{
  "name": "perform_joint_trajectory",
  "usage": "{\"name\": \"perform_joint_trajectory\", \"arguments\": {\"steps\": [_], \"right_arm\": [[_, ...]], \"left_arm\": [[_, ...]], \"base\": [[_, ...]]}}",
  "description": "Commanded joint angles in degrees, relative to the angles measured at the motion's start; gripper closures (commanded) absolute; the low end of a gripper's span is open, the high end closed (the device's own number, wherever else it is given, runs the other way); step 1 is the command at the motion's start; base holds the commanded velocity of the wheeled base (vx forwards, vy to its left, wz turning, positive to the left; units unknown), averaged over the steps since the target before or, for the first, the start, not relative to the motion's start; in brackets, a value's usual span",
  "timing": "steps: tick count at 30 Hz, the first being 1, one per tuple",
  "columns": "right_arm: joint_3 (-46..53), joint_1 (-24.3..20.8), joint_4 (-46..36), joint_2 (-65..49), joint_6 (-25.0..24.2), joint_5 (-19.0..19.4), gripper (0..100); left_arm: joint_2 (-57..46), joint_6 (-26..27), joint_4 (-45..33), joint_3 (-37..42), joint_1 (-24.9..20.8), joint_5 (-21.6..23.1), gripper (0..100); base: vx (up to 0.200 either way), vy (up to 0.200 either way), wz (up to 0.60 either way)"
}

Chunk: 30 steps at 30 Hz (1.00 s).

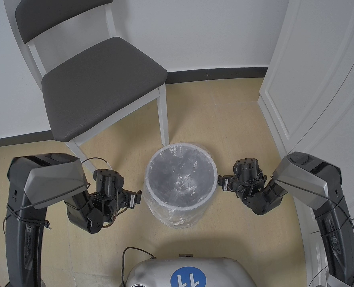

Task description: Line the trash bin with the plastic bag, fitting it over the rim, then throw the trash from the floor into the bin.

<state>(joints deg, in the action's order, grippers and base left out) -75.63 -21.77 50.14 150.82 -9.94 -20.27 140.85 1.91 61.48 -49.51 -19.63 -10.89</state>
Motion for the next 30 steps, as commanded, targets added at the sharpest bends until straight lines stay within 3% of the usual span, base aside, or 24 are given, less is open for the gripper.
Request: {"name": "perform_joint_trajectory", "arguments": {"steps": [1, 5, 6, 8, 12, 15, 19, 24, 30], "right_arm": [[7.8, 1.1, 2.4, -8.5, 2.2, 3.7, 0], [12.1, 1.1, 5.3, -11.5, 3.2, 6.9, 0], [16.7, 1.0, 8.7, -14.7, 4.3, 10.0, 0], [20.6, 0.9, 10.6, -17.9, 5.3, 12.5, 0], [26.0, 0.7, 10.3, -24.2, 7.2, 14.1, 0], [27.2, 1.3, 9.3, -26.0, 7.8, 14.6, 0], [24.7, 4.2, -1.3, -27.1, 9.6, 14.5, 0], [14.3, 7.5, -21.0, -25.8, 8.3, 13.9, 0], [5.1, 11.4, -24.9, -18.3, 4.1, 13.3, 0]], "left_arm": [[-6.7, 3.7, 0.4, 4.9, 1.7, 0.7, 0], [-9.1, 4.0, 0.5, 6.9, 1.5, 0.6, 0], [-13.7, 4.2, 1.3, 10.1, 0.8, 0.9, 0], [-19.1, 4.5, 1.5, 13.6, -1.2, 2.0, 0], [-27.7, 5.8, 1.5, 19.4, -4.7, 5.7, 0], [-30.9, 7.1, 1.5, 21.1, -6.9, 6.1, 0], [-33.3, 8.3, 2.8, 22.2, -8.7, 5.8, 0], [-32.8, 9.2, 9.2, 22.4, -8.8, 3.4, 0], [-32.6, 10.6, 14.7, 22.5, -8.8, 1.0, 0]], "base": [[0.000, 0.000, 0.00], [0.000, 0.000, 0.00], [0.000, 0.000, 0.00], [0.000, 0.000, 0.00], [0.000, 0.000, 0.00], [0.000, 0.000, 0.00], [0.000, 0.000, 0.00], [0.000, 0.000, 0.00], [0.000, 0.000, 0.00]]}}
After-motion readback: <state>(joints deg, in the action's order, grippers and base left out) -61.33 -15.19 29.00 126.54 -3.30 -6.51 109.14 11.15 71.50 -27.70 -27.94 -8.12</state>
